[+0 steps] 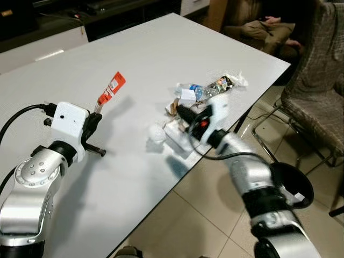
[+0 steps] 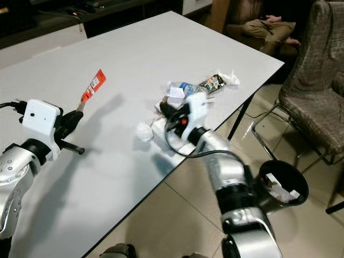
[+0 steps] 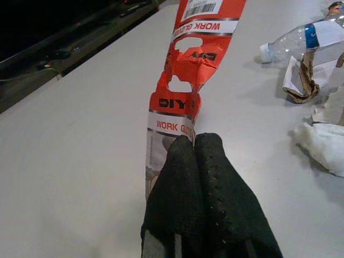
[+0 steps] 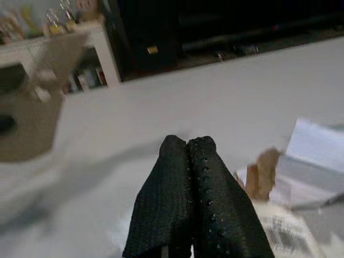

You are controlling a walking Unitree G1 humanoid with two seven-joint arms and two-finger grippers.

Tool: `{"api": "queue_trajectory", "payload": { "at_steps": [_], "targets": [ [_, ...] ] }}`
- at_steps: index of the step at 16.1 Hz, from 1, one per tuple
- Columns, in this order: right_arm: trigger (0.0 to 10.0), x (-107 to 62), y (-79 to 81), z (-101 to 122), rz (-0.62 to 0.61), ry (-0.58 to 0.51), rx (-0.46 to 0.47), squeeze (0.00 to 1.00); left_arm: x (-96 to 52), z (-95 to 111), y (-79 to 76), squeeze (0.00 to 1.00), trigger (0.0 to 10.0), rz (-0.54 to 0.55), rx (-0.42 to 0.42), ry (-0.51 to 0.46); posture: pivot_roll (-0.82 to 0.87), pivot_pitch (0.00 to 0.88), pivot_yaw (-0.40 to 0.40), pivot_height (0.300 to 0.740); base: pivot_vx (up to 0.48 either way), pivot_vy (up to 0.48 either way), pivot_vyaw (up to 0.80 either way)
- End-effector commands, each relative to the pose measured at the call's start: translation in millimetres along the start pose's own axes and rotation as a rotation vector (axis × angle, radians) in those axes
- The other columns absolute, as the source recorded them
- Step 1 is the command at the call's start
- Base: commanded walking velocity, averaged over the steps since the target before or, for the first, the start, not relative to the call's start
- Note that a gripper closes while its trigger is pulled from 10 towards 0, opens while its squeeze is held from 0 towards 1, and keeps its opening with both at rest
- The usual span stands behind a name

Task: Picking trash to rubbish bin

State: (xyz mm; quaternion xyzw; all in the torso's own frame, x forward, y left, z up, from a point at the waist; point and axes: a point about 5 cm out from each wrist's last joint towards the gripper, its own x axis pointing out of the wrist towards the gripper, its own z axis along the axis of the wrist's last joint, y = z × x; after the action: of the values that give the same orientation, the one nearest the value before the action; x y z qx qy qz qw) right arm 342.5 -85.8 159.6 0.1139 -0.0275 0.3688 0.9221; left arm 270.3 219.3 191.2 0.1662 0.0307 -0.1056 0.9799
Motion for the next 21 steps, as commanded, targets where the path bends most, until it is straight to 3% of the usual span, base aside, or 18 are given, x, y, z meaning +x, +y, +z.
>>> {"api": "queue_trajectory", "payload": {
  "at_steps": [1,3,5,6,7,9,11,14,19,20,21],
  "targets": [
    [0.0,-10.6,-1.9,9,0.006,-0.031,0.018,0.0,0.2,4,-3.1,0.0,0.0,-0.003,-0.003,-0.019,0.09,0.081,-0.033,0.74,0.0,0.0,0.0],
    [0.0,-18.5,1.3,11,0.012,-0.018,-0.016,0.0,1.0,4,-4.7,0.0,0.0,-0.004,-0.008,-0.023,0.08,0.079,-0.032,0.74,0.0,0.0,0.0],
    [0.0,-24.3,5.0,4,0.006,0.074,-0.181,0.0,2.2,4,-5.7,0.0,0.0,-0.005,-0.009,-0.023,0.08,0.077,-0.029,0.74,0.0,0.0,0.0],
    [10.0,-24.1,0.8,3,-0.048,0.096,-0.24,1.0,3.1,4,-7.0,0.0,0.0,-0.009,-0.011,-0.025,0.08,0.076,-0.029,0.74,0.0,0.0,0.0],
    [10.0,-23.8,-1.1,5,-0.048,0.115,-0.298,1.0,3.5,4,-7.9,0.0,0.0,-0.013,-0.007,-0.027,0.07,0.073,-0.03,0.74,0.0,0.0,0.0],
    [10.0,-23.0,-0.5,5,-0.03,0.135,-0.291,1.0,3.4,4,-8.5,0.0,0.0,-0.013,-0.005,-0.026,0.07,0.072,-0.033,0.74,0.0,0.0,0.0],
    [10.0,-19.8,7.2,-8,0.071,0.216,-0.281,1.0,2.9,3,-8.9,0.0,0.0,-0.011,-0.007,-0.024,0.08,0.071,-0.036,0.74,0.0,0.0,0.0],
    [10.0,-16.4,10.1,-18,0.127,0.309,-0.347,1.0,1.7,3,-8.6,0.0,0.0,-0.007,-0.004,-0.022,0.08,0.075,-0.044,0.74,0.0,0.0,0.0],
    [10.0,-6.7,0.2,-20,0.055,0.368,-0.532,1.0,-1.0,1,-8.8,0.0,0.0,-0.008,-0.001,-0.017,0.09,0.07,-0.049,0.74,0.0,0.0,0.0],
    [10.0,-5.7,0.4,-20,0.056,0.367,-0.53,0.92,-0.9,1,-8.7,0.0,0.0,-0.008,-0.001,-0.017,0.09,0.07,-0.049,0.74,0.0,0.0,0.0],
    [10.0,-3.9,1.8,-20,0.062,0.355,-0.503,1.0,-1.0,1,-8.5,0.0,0.0,-0.009,0.001,-0.017,0.09,0.07,-0.049,0.74,0.0,0.0,0.0]
  ]
}}
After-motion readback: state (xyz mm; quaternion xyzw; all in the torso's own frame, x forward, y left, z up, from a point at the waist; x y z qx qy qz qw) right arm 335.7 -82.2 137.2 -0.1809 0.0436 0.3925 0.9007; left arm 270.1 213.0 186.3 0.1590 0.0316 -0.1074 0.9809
